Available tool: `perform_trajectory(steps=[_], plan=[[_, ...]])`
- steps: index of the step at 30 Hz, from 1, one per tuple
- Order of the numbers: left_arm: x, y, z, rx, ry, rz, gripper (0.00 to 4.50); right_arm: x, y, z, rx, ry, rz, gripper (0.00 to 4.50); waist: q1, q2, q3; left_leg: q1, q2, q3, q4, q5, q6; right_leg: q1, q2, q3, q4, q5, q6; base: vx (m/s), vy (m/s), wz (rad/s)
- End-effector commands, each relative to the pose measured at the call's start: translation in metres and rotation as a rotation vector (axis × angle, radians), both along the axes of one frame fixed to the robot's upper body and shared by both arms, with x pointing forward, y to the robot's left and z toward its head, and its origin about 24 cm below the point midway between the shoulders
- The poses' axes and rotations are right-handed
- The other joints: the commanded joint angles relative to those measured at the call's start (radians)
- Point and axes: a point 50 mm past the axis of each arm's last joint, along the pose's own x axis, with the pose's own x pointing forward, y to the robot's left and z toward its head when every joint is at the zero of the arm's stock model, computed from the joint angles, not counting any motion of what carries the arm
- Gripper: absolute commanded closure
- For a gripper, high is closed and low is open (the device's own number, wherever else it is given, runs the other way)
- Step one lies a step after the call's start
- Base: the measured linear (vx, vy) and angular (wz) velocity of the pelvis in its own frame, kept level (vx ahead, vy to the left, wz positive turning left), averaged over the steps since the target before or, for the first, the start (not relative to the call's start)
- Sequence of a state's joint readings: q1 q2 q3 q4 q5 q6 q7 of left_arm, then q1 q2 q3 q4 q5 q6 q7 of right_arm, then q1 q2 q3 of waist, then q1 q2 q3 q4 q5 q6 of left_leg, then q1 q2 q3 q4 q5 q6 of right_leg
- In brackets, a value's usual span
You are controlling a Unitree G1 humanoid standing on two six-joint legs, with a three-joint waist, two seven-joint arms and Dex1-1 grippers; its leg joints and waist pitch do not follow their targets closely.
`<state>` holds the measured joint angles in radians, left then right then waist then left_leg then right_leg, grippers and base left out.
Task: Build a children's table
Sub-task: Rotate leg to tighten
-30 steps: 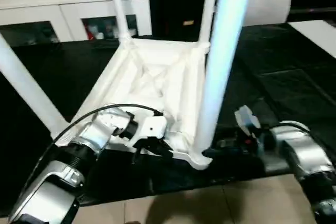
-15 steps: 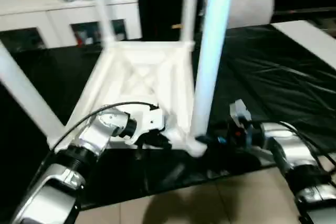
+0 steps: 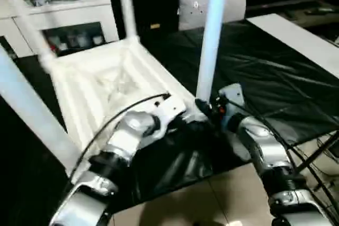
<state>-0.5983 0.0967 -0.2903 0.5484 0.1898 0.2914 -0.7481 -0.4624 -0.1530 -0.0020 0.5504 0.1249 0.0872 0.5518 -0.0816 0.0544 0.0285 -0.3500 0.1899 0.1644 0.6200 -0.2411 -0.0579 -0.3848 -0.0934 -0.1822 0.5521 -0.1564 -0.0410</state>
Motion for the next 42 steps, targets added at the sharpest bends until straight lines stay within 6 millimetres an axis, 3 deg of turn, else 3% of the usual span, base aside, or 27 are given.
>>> perform_trajectory(steps=[1,4,5,7,10,13,15,21,23,25,29,30,31,32,35,36,42], plan=[[-0.009,-0.033,0.017,-0.067,-0.059,-0.161,4.50,-0.005,0.024,0.000,0.048,0.023,0.084,1.94,0.011,-0.006,-0.054,-0.018,0.040,-0.031,-0.079,-0.205,0.093,0.053,-0.078,0.056,-0.087,-0.429,-0.056,0.000,0.000,0.00],[-0.007,-0.028,0.016,-0.058,-0.070,-0.153,4.50,-0.008,0.019,0.002,0.065,0.012,0.110,1.83,0.026,-0.005,-0.058,-0.020,0.046,-0.029,-0.076,-0.137,0.120,0.056,-0.082,0.068,-0.067,-0.309,-0.109,0.000,0.000,0.00],[-0.005,-0.021,0.015,-0.044,-0.078,-0.150,4.50,-0.012,0.010,0.005,0.071,-0.008,0.117,1.61,0.034,-0.005,-0.061,-0.022,0.046,-0.027,-0.073,-0.102,0.133,0.060,-0.083,0.070,-0.058,-0.257,-0.127,0.000,0.000,0.00],[-0.004,-0.012,0.012,-0.014,-0.081,-0.152,4.50,-0.016,-0.004,0.010,0.082,-0.033,0.134,1.54,0.055,-0.010,-0.070,-0.030,0.043,-0.025,-0.063,-0.004,0.175,0.066,-0.083,0.075,-0.036,-0.130,-0.148,0.000,0.000,0.00],[-0.005,-0.006,0.010,-0.002,-0.083,-0.178,4.50,-0.023,-0.015,0.015,0.081,-0.060,0.187,1.16,0.083,-0.008,-0.067,-0.025,0.045,-0.018,-0.059,0.033,0.216,0.056,-0.080,0.075,-0.035,-0.115,-0.154,0.000,0.000,0.00],[-0.005,0.002,0.009,0.010,-0.071,-0.202,4.50,-0.034,-0.029,0.021,0.061,-0.069,0.295,1.06,0.105,-0.008,-0.060,-0.019,0.047,-0.013,-0.064,-0.025,0.187,0.052,-0.078,0.076,-0.049,-0.234,-0.124,0.000,0.000,0.00],[-0.006,0.007,0.008,0.029,-0.065,-0.238,4.50,-0.044,-0.040,0.022,0.022,-0.041,0.385,0.72,0.118,-0.007,-0.059,-0.015,0.050,-0.014,-0.066,-0.041,0.172,0.050,-0.077,0.077,-0.051,-0.267,-0.109,0.000,0.000,0.00],[-0.016,0.017,0.005,0.056,-0.043,-0.421,4.50,-0.050,-0.060,0.026,-0.049,-0.010,0.485,0.22,0.122,-0.012,-0.055,-0.013,0.045,-0.011,-0.072,-0.096,0.134,0.048,-0.078,0.078,-0.061,-0.346,-0.084,0.000,0.000,0.00],[-0.022,0.021,0.004,0.074,-0.032,-0.516,4.50,-0.049,-0.064,0.031,-0.072,-0.020,0.515,0.08,0.125,-0.017,-0.056,-0.014,0.046,-0.012,-0.072,-0.086,0.134,0.049,-0.077,0.079,-0.060,-0.343,-0.082,0.000,0.000,0.00],[-0.029,0.027,0.004,0.106,-0.014,-0.624,4.50,-0.049,-0.065,0.036,-0.119,-0.025,0.583,0.08,0.133,-0.010,-0.059,-0.010,0.053,-0.013,-0.071,-0.059,0.138,0.044,-0.077,0.082,-0.051,-0.298,-0.097,0.000,0.000,0.00],[-0.031,0.029,0.004,0.136,-0.001,-0.690,4.50,-0.052,-0.063,0.035,-0.117,0.009,0.678,0.08,0.149,-0.009,-0.059,-0.007,0.056,-0.009,-0.070,-0.043,0.144,0.043,-0.078,0.084,-0.042,-0.255,-0.120,0.000,0.000,0.00],[-0.033,0.030,0.005,0.145,0.007,-0.729,4.50,-0.055,-0.061,0.034,-0.094,0.043,0.732,0.08,0.156,-0.011,-0.060,-0.007,0.057,-0.008,-0.068,-0.039,0.146,0.044,-0.079,0.085,-0.040,-0.248,-0.125,0.000,0.000,0.00],[-0.033,0.031,0.005,0.149,0.011,-0.746,4.50,-0.056,-0.061,0.034,-0.086,0.056,0.753,0.08,0.163,-0.020,-0.061,-0.008,0.058,-0.007,-0.069,-0.032,0.149,0.046,-0.079,0.086,-0.039,-0.246,-0.123,0.000,0.000,0.00],[-0.033,0.031,0.006,0.151,0.012,-0.757,4.50,-0.056,-0.061,0.033,-0.085,0.062,0.765,0.35,0.169,-0.016,-0.061,-0.007,0.058,-0.008,-0.069,-0.029,0.150,0.045,-0.081,0.087,-0.037,-0.247,-0.125,0.000,0.000,0.00],[-0.034,0.031,0.008,0.152,0.019,-0.795,4.50,-0.058,-0.059,0.031,-0.094,0.083,0.812,0.49,0.177,-0.017,-0.060,-0.007,0.057,-0.006,-0.069,-0.032,0.138,0.044,-0.082,0.087,-0.039,-0.270,-0.119,0.000,0.000,0.00],[-0.034,0.030,0.009,0.151,0.020,-0.797,4.50,-0.058,-0.059,0.031,-0.095,0.088,0.819,0.62,0.178,-0.021,-0.059,-0.007,0.057,-0.006,-0.070,-0.039,0.131,0.043,-0.082,0.088,-0.042,-0.287,-0.114,0.000,0.000,0.00],[-0.034,0.028,0.012,0.144,0.028,-0.842,4.50,-0.059,-0.056,0.027,-0.077,0.127,0.879,1.22,0.181,-0.020,-0.058,-0.006,0.053,-0.005,-0.072,-0.053,0.115,0.045,-0.079,0.087,-0.046,-0.326,-0.094,0.000,0.000,0.00]])
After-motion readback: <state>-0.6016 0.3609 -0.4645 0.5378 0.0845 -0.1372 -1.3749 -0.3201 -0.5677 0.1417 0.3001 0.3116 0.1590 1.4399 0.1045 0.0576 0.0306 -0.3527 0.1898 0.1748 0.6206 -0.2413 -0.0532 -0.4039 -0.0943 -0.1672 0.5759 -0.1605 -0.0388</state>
